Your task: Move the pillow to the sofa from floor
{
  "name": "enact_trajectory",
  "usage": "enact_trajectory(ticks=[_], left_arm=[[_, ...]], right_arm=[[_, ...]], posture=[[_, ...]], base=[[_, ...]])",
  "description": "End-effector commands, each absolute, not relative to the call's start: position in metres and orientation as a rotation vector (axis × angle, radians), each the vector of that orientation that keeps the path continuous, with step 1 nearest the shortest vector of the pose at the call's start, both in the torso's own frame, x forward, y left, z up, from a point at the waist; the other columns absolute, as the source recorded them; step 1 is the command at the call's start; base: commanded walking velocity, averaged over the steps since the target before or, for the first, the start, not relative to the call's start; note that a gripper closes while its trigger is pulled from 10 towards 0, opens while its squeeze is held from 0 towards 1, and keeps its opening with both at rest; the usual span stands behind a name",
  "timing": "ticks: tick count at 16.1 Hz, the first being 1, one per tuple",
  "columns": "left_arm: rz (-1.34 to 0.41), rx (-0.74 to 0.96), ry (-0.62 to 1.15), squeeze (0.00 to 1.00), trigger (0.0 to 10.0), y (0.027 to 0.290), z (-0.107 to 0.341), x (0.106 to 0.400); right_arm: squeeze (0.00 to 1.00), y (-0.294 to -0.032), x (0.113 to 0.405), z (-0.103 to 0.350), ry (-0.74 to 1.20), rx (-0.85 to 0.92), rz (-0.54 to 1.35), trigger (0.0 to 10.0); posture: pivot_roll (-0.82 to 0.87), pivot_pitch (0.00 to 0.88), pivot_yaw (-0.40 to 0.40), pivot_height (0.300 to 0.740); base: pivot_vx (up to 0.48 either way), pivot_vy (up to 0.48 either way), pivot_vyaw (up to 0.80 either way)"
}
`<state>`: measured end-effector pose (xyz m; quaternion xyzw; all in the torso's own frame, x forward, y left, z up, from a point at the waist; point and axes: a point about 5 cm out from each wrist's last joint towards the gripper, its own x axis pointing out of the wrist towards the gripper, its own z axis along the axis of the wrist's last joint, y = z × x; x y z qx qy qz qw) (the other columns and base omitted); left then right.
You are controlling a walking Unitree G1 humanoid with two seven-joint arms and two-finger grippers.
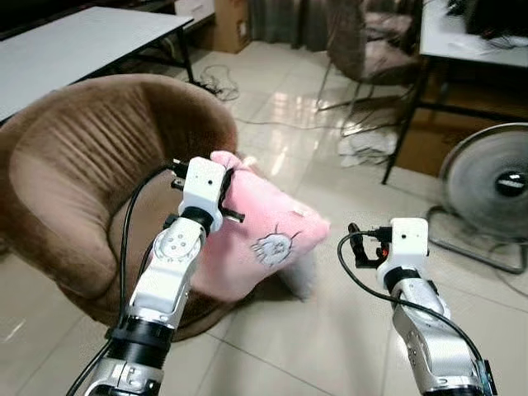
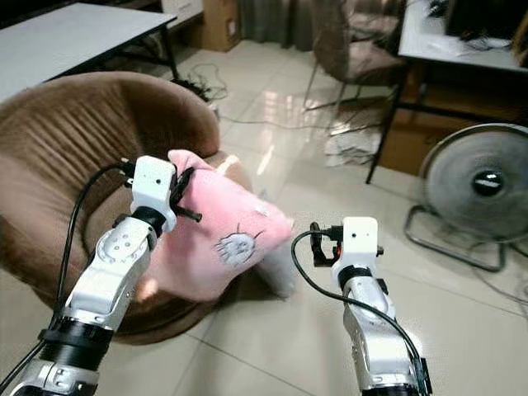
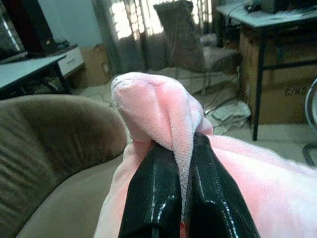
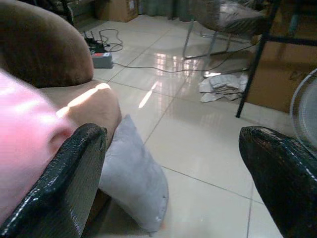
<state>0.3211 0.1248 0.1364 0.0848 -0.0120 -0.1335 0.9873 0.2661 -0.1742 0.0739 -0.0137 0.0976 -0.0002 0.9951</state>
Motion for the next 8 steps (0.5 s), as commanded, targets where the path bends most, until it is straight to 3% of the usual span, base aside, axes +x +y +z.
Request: enact_trajectory(ticks=[1, 3, 8], left_arm=[[-0.275, 0.174, -0.097, 0.0, 10.0, 0.1231, 0.1521, 0.3258], [-0.27, 0.168, -0.095, 0.0, 10.0, 0.1234, 0.1508, 0.3258], [-0.239, 0.159, -0.092, 0.0, 10.0, 0.1281, 0.1481, 0.3233]], right_arm=[[0.0, -0.1738, 0.2661, 0.0746, 0.185, -0.038, 0.007, 10.0], [0.0, -0.1729, 0.2675, 0.0759, 0.178, -0.054, 0.023, 10.0], [0.0, -0.1722, 0.271, 0.0778, 0.17, -0.071, 0.039, 10.0]], posture=[[-0.04, 0.0, 0.072, 0.74], [-0.04, 0.0, 0.063, 0.74], [-0.03, 0.0, 0.034, 0.74]], base=[[0.307, 0.0, 0.0], [0.306, 0.0, 0.0], [0.31, 0.0, 0.8]])
